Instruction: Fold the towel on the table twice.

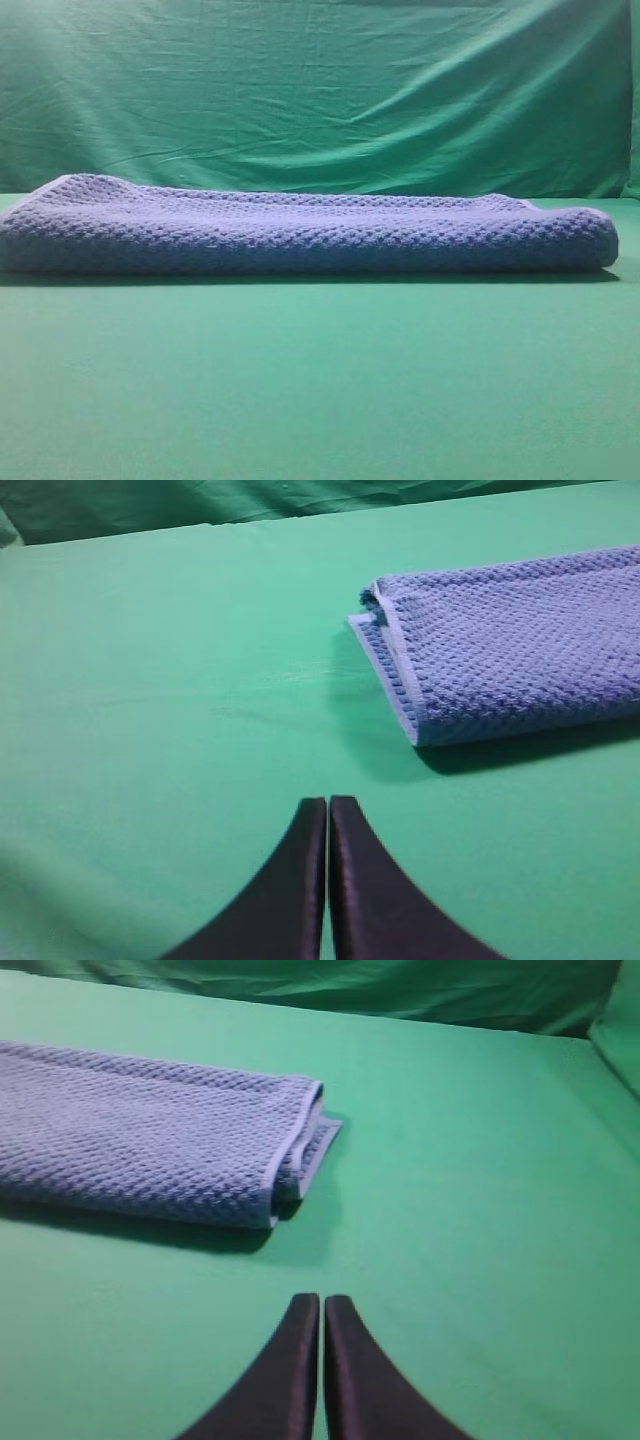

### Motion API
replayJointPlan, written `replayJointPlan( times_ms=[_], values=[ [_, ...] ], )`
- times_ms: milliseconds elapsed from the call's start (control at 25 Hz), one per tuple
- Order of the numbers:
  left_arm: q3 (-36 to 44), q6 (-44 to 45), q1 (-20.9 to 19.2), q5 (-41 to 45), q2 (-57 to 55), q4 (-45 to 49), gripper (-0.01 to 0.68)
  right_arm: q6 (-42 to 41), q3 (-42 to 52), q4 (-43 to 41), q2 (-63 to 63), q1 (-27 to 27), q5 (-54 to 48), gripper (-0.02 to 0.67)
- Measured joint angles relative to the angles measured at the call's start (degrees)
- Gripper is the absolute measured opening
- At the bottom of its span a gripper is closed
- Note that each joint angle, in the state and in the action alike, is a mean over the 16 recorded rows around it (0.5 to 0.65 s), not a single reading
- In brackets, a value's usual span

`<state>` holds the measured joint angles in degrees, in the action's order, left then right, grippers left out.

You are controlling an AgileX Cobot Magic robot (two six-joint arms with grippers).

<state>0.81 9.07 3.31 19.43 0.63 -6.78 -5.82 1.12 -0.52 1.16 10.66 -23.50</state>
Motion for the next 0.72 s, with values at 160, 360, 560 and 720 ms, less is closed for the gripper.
replayJointPlan(
  times_ms=[160,360,560,720],
  values=[
    [0.0,0.0,-1.5,0.0,0.0,0.0,0.0,0.0,0.0,0.0,0.0,-3.6,0.0,0.0],
    [0.0,0.0,-2.3,0.0,0.0,0.0,0.0,0.0,0.0,0.0,0.0,-6.9,0.0,0.0],
    [0.0,0.0,-2.3,0.0,0.0,0.0,0.0,0.0,0.0,0.0,0.0,-7.8,0.0,0.0],
    [0.0,0.0,-2.3,0.0,0.0,0.0,0.0,0.0,0.0,0.0,0.0,-7.8,0.0,0.0]
  ],
)
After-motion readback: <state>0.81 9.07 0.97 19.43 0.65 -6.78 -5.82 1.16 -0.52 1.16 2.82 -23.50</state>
